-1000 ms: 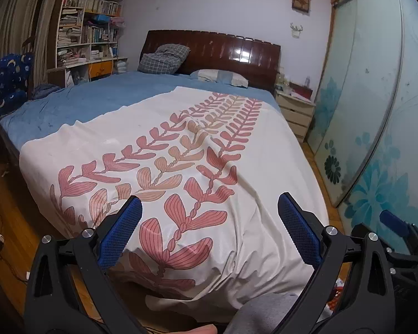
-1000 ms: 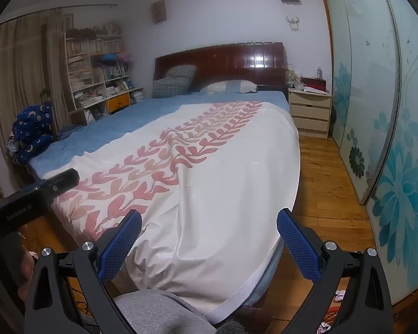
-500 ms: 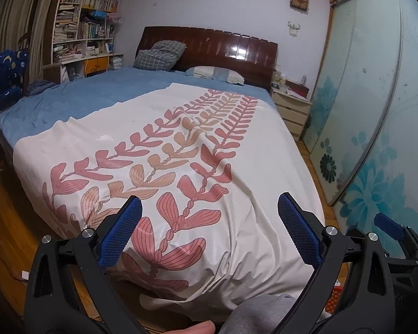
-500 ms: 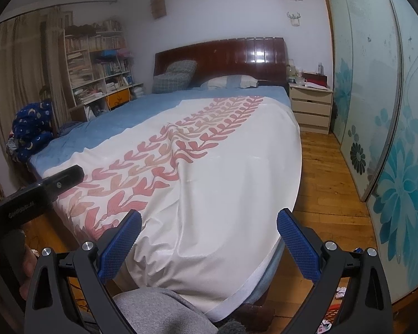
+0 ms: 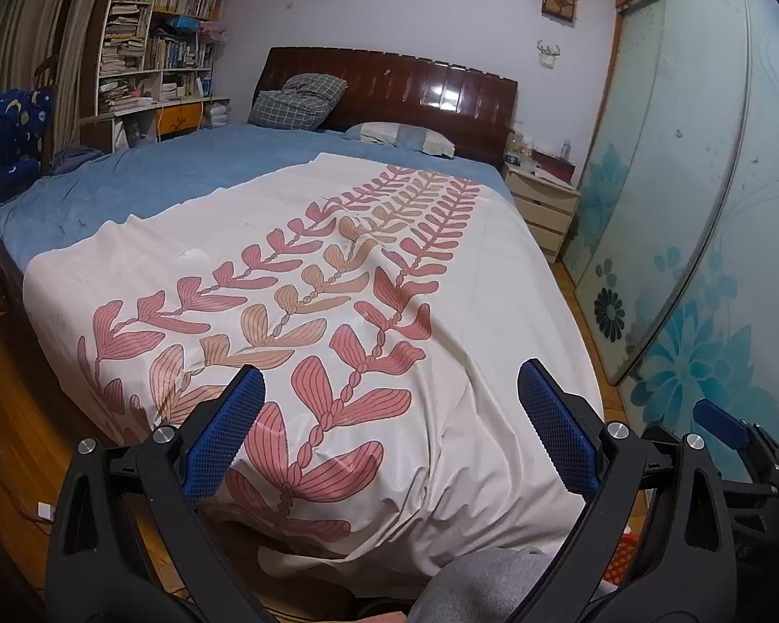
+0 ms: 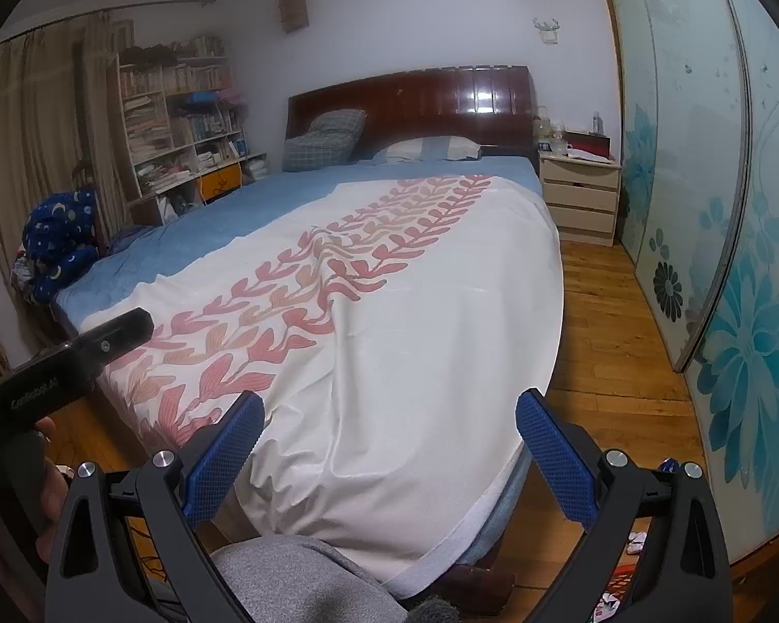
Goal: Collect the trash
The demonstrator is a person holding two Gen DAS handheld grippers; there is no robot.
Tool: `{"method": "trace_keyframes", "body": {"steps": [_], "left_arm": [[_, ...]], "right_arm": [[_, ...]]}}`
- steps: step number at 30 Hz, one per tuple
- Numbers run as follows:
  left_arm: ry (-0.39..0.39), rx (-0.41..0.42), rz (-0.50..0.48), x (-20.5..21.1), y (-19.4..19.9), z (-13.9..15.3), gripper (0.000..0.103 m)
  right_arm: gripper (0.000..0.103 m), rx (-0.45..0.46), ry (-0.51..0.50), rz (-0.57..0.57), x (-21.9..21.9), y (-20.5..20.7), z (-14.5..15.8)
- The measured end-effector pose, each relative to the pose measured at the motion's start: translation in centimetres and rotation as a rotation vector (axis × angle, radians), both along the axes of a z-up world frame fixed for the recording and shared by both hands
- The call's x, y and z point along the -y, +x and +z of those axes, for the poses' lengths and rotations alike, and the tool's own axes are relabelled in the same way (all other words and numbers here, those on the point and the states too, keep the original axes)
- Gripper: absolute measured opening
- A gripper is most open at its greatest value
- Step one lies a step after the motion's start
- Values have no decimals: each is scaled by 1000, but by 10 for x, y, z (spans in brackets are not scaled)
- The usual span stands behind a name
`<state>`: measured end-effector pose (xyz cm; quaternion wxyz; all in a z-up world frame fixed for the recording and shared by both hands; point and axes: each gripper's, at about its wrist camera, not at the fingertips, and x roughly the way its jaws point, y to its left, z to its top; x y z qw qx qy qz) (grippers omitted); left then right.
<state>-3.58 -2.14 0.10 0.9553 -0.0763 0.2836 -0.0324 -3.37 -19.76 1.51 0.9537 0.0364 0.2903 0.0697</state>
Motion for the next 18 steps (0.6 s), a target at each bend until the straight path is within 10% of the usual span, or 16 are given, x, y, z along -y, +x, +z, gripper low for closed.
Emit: {"method": "trace_keyframes", "body": {"steps": [18], "left_arm": [[3, -8, 0, 1, 0, 0, 97]], "right_arm": [[96, -16, -2, 1, 0, 3, -2]]}}
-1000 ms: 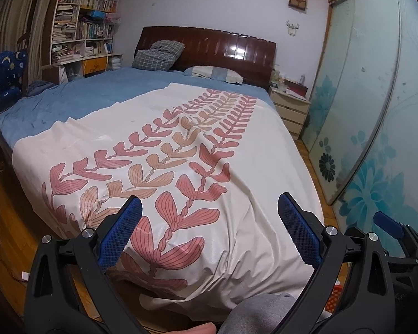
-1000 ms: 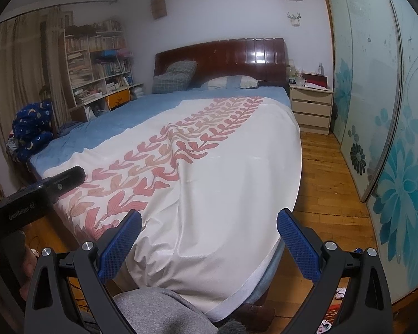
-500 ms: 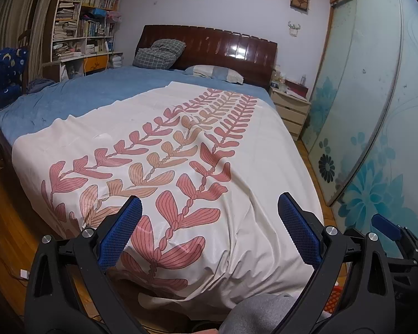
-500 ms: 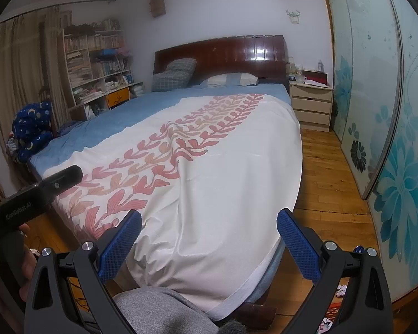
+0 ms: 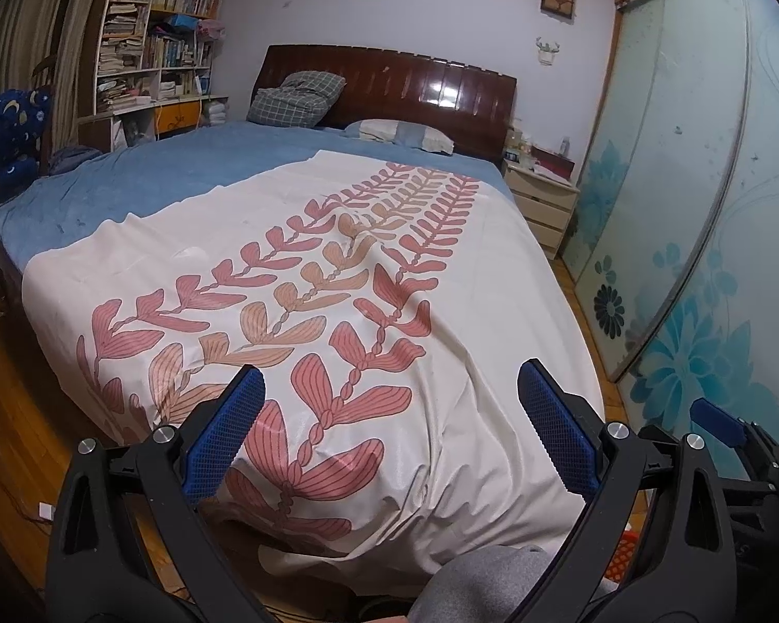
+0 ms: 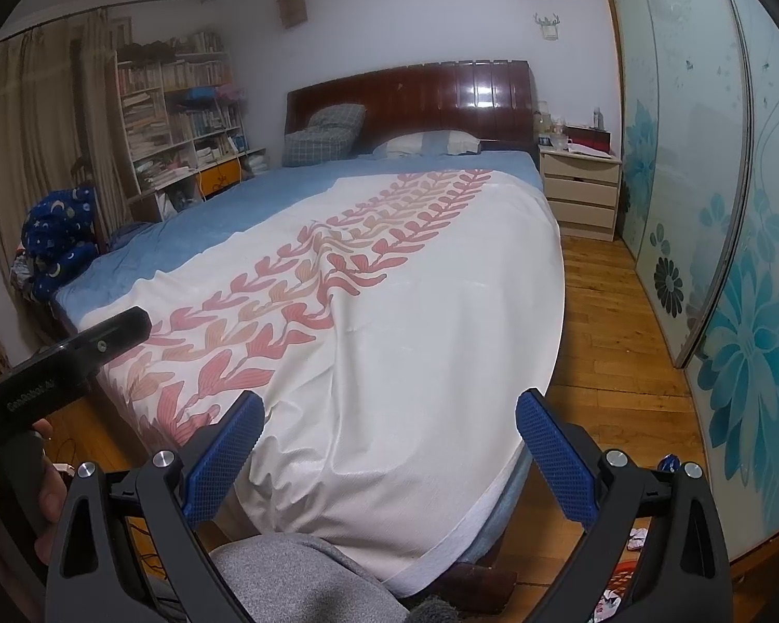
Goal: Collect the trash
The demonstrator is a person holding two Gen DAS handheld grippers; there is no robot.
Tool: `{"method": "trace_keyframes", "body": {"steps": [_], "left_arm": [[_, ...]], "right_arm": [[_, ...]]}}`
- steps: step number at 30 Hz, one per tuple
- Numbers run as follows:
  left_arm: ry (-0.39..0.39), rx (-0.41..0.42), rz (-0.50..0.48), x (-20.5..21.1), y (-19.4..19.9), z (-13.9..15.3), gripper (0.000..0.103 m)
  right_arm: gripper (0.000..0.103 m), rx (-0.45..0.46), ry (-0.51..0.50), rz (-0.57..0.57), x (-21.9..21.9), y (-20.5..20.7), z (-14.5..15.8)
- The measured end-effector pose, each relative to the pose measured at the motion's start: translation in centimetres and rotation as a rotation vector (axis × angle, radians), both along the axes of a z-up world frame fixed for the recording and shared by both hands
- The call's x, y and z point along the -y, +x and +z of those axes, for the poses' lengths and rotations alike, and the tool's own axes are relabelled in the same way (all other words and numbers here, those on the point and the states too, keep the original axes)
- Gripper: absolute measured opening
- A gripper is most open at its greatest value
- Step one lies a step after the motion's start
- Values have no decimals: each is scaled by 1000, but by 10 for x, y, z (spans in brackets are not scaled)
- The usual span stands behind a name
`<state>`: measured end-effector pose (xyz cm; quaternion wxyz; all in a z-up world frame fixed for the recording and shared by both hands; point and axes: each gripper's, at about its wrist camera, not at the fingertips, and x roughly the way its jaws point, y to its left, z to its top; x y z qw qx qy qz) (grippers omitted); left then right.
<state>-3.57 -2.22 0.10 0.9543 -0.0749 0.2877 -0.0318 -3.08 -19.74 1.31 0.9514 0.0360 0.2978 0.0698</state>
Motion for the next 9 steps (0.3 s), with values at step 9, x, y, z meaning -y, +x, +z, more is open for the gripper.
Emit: {"method": "trace_keyframes", "body": {"steps": [9], "left_arm": [[3, -4, 15, -3, 0, 0, 97]], "right_arm": [[96, -4, -3, 2, 0, 0, -2]]}}
